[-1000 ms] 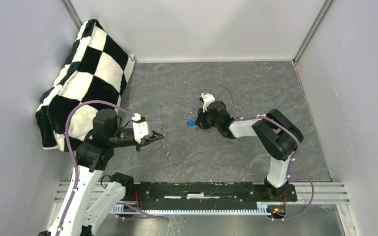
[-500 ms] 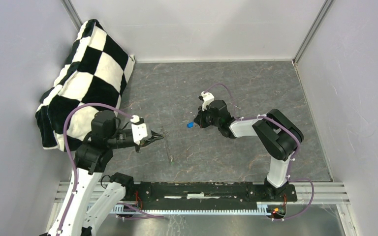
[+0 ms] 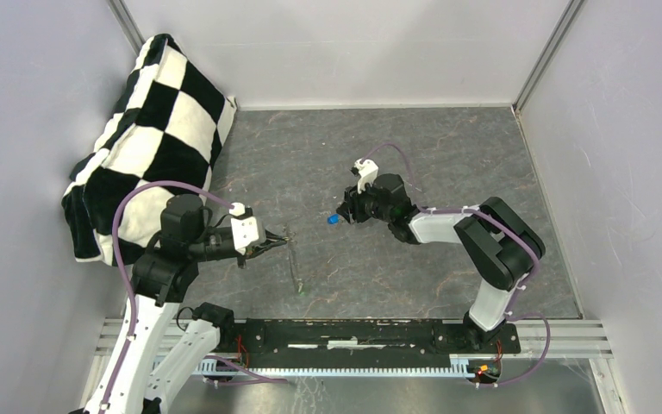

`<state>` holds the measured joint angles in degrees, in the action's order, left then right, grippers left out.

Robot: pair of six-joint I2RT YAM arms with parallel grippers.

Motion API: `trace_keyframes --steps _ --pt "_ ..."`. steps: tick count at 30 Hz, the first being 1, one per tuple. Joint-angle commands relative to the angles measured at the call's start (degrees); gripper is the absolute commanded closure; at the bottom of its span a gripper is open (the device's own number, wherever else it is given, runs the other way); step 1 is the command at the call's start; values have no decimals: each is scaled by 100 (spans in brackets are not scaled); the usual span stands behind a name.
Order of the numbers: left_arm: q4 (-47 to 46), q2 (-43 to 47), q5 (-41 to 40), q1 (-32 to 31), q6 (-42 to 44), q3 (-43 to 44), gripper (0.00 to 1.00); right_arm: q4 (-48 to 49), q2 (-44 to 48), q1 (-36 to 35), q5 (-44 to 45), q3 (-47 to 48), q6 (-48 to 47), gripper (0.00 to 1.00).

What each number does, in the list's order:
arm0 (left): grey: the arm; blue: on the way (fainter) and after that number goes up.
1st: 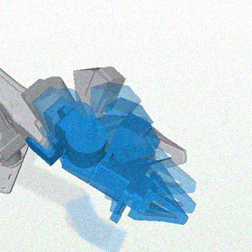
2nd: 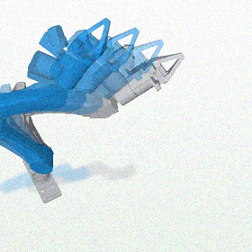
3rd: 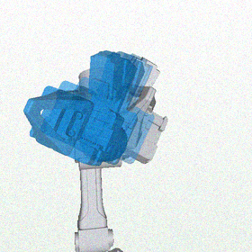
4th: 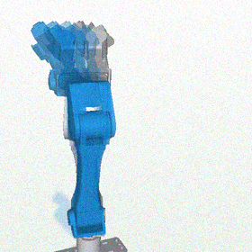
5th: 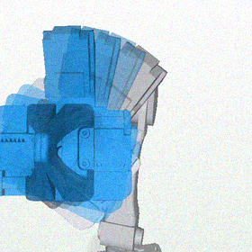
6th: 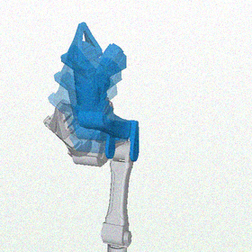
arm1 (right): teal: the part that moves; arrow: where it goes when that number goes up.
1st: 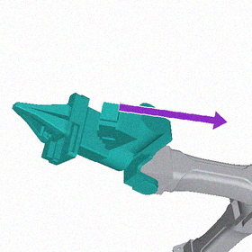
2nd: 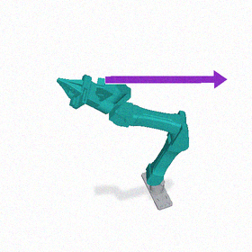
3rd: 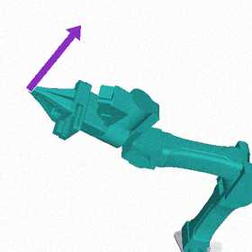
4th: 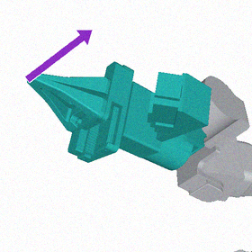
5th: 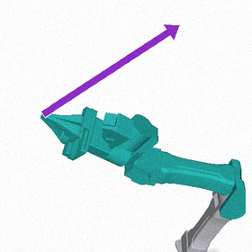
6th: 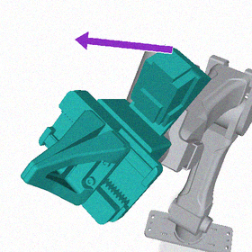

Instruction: Put the keys on the keyring

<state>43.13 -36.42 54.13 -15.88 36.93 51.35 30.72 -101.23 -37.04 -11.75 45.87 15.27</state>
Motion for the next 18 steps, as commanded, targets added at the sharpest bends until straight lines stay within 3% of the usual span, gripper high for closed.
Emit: trace_keyframes --steps 1,5,18 --pt "-259 48 150 -3 -302 38 98 -107 -315 48 -71 360 -236 46" --pt "-293 28 143 -3 -314 33 98 -206 -642 113 -275 609 -435 45" --pt "-411 -25 125 -1 -327 47 98 -115 -818 261 -700 520 -164 61"
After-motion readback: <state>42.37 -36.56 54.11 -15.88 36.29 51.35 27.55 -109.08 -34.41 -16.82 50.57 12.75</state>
